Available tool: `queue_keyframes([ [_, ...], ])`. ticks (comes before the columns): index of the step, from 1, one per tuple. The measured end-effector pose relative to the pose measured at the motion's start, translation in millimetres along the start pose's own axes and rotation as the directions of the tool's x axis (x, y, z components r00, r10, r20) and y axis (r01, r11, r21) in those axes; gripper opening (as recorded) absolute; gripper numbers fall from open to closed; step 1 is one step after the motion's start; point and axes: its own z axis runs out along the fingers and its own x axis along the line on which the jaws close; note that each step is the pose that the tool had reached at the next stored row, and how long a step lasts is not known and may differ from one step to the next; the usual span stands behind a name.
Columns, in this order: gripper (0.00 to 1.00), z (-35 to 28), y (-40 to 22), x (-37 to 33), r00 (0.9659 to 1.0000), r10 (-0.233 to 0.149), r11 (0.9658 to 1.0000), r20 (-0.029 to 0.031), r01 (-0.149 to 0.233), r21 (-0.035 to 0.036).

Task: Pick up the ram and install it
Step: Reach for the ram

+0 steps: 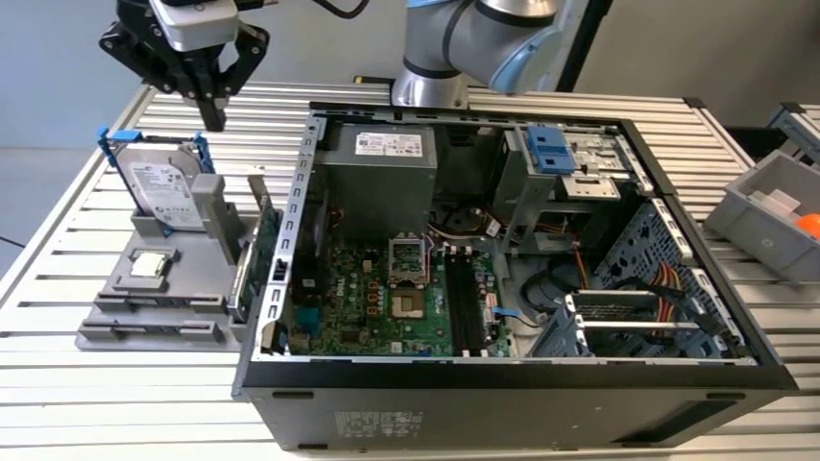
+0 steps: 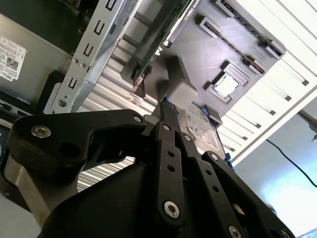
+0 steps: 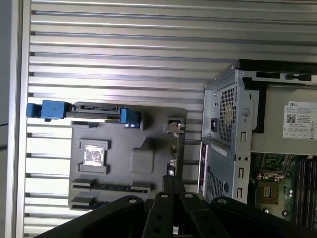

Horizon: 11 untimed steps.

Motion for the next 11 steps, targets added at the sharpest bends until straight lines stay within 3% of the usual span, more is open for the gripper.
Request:
queue_keyframes([
  [11, 0.00, 0.2, 0.3, 12.1, 1.0000, 0.000, 1.0000, 0.0000, 0.000, 0.0000],
])
